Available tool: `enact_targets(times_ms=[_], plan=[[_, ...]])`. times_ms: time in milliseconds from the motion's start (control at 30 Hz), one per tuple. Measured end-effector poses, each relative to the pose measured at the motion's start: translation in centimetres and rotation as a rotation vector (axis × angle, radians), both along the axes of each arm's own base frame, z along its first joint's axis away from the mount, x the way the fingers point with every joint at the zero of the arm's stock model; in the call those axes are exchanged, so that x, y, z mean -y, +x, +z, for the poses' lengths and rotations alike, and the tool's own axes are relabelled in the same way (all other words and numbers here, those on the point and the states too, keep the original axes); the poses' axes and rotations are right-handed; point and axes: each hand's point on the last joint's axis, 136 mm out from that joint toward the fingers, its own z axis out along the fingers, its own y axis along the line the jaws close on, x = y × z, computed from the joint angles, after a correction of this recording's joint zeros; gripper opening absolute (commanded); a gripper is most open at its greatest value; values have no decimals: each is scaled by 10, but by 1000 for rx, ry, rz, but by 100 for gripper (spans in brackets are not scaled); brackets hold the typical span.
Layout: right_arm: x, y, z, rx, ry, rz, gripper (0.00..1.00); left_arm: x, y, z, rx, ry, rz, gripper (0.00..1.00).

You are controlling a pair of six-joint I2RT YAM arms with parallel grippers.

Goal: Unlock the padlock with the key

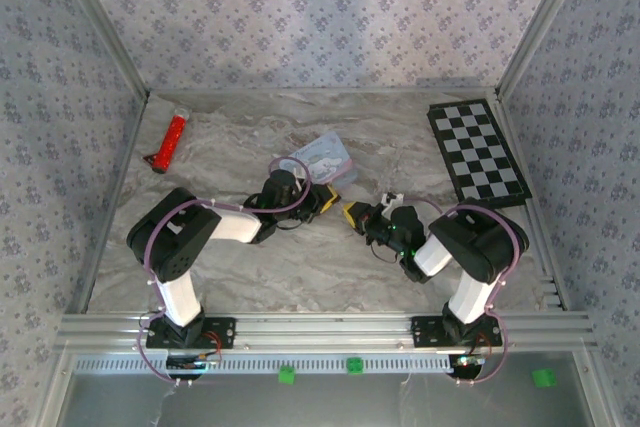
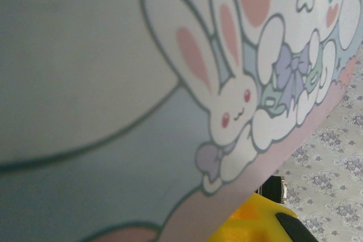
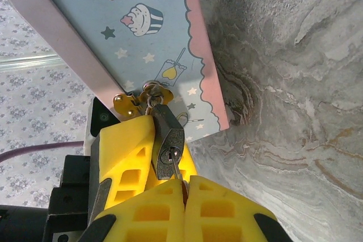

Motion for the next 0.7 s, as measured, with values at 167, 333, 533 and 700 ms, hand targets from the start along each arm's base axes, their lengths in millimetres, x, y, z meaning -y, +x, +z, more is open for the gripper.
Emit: enact_targets(times_ms=[167,333,533,700], plan=[[0,2,-2,-6,1,-2,0,-1,2,-1,2,5,11,15],[1,4,-1,-5,7,5,0,-1,2,0,3,4,13,15],[-1,7,-2,-13,15,16,0,-3,4,0,8,8,26,14],[0,9,-1,-11,17,13,0,-2,6,1,12,7,31,13]])
